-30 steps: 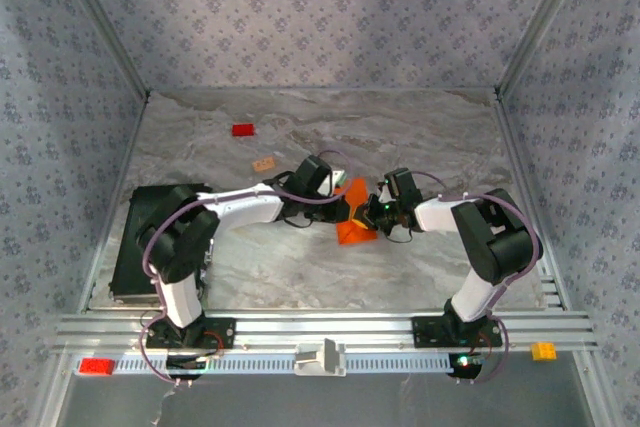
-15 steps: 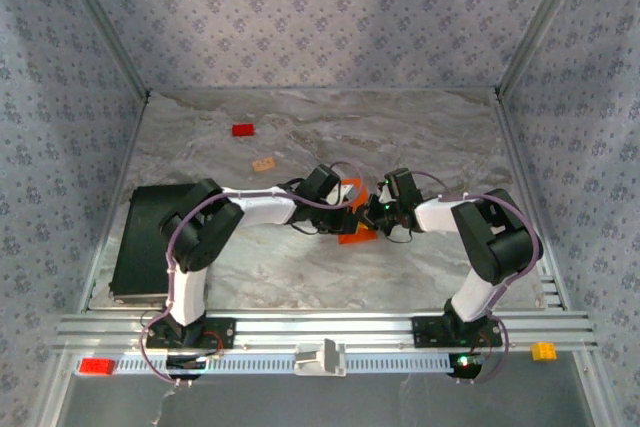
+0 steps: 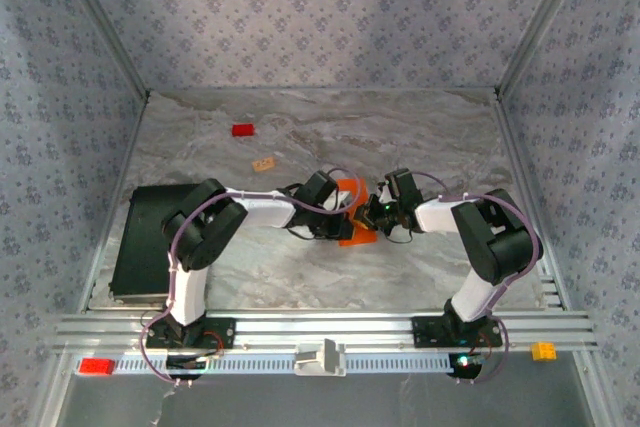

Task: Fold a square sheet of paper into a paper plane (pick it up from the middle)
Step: Fold the triangle a second time at the center of the table.

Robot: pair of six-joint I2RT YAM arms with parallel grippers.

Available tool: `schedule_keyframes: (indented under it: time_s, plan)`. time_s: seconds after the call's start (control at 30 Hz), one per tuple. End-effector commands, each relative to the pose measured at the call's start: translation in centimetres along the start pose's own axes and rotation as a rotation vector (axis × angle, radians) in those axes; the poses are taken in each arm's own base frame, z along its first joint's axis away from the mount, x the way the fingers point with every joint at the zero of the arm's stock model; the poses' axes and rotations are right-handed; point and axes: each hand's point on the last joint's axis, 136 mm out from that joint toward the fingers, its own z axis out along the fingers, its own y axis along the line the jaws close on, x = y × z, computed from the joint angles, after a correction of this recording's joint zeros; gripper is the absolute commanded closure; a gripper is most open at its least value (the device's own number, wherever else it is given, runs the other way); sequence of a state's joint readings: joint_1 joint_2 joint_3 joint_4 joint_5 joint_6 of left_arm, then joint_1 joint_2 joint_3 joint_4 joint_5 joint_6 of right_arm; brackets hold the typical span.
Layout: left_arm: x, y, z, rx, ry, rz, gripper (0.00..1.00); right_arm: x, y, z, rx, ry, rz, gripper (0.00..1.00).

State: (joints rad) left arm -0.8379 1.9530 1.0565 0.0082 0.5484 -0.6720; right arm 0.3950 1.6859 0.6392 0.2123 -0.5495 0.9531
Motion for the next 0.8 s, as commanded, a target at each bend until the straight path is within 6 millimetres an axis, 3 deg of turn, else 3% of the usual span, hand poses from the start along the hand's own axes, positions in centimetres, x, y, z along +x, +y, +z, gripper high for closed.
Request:
schedule_keyframes:
  time_s: [0.0, 0.57, 0.77]
  plan:
    - [1.6, 0.6, 0.2, -0.008, 0.029, -0.022, 0.92, 1.2, -4.9, 0.1, 0.152, 0.018, 0.091, 1.00]
    - [4.9, 1.0, -1.5, -0.057, 0.065, -0.004, 0.92, 1.1, -4.9, -0.3, 0.150, 0.009, 0.092, 1.00]
    - [2.9, -1.9, -3.3, 0.003, -0.018, 0.051, 0.92, 1.0, -4.5, -0.3, 0.135, 0.011, 0.089, 1.00]
